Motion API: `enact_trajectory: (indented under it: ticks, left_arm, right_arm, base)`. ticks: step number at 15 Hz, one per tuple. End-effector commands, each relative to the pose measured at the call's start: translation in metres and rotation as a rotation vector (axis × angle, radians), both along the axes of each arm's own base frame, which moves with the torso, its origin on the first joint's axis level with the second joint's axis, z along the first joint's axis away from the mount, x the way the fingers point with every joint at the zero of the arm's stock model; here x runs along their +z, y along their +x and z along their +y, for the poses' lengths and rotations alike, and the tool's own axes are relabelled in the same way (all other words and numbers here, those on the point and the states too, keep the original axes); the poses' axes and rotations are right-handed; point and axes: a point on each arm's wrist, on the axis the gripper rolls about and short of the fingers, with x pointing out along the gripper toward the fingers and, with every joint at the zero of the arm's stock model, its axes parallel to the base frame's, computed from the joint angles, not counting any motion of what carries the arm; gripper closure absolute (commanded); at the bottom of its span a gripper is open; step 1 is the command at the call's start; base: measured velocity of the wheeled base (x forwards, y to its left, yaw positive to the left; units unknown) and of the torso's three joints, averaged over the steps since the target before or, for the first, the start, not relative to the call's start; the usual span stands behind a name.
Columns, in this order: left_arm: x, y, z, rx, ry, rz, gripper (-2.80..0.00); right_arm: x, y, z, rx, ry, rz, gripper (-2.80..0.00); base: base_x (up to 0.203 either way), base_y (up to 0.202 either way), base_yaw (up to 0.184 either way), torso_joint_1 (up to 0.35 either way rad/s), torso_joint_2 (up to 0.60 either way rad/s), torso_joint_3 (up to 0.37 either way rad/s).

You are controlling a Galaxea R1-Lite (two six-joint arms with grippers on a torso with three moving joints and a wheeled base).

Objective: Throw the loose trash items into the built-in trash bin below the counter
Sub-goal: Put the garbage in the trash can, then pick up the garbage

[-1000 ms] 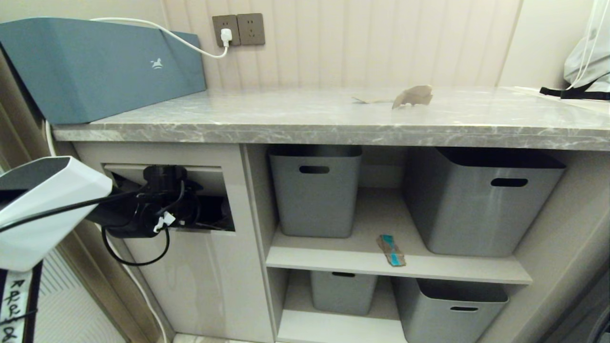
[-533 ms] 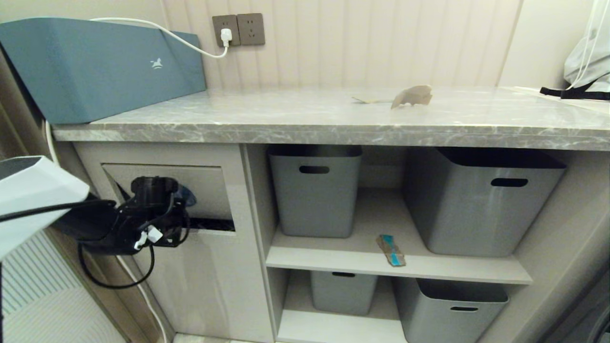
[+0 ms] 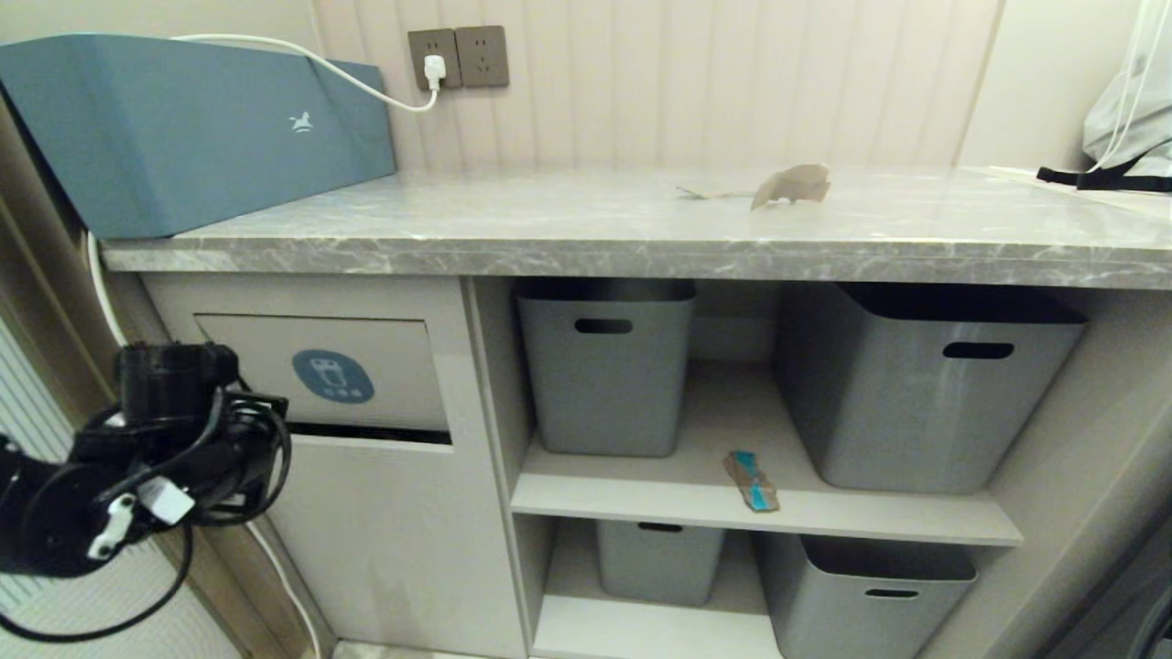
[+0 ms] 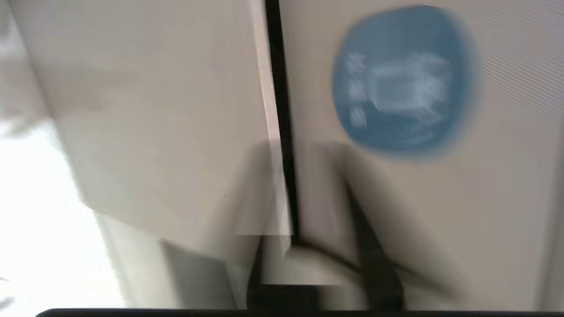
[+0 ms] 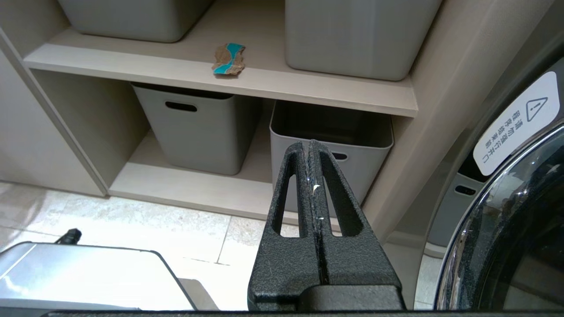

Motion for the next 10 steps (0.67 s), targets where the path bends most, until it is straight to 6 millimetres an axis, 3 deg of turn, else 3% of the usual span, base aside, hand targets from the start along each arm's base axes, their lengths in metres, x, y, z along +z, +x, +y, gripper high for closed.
enact_trajectory:
  ticks: [1,3,5,8,10]
  left_arm:
    - [0.037,-0.045,0.001,-0.058,0.096,-0.109,0.0]
    - [0.057,-0.094,0.003,-0.178,0.274,-0.171,0.0]
    - [0.065,-0.142,0.006,-0.288,0.461,-0.228,0.0]
    - [0.06,-0.207,0.007,-0.4,0.701,-0.27,0.0]
    - [0.05,-0.235,0.006,-0.458,0.83,-0.264,0.0]
  right_arm:
    - [0.0,0.0,0.0,0.0,-0.001,0.002,0.0]
    - [0.0,0.0,0.0,0.0,-0.001,0.002,0.0]
    - [0.0,0.0,0.0,0.0,-0.001,0.001,0.0]
    - [0.0,0.0,0.0,0.0,0.001,0.002,0.0]
    - [0.0,0.0,0.0,0.0,-0.001,0.002,0.0]
  base:
    - [0.0,0.0,0.0,0.0,0.0,0.0]
    - [0.0,0.0,0.0,0.0,0.0,0.0]
    - [0.0,0.0,0.0,0.0,0.0,0.0]
    - [0.0,0.0,0.0,0.0,0.0,0.0]
    - [0.0,0.0,0.0,0.0,0.0,0.0]
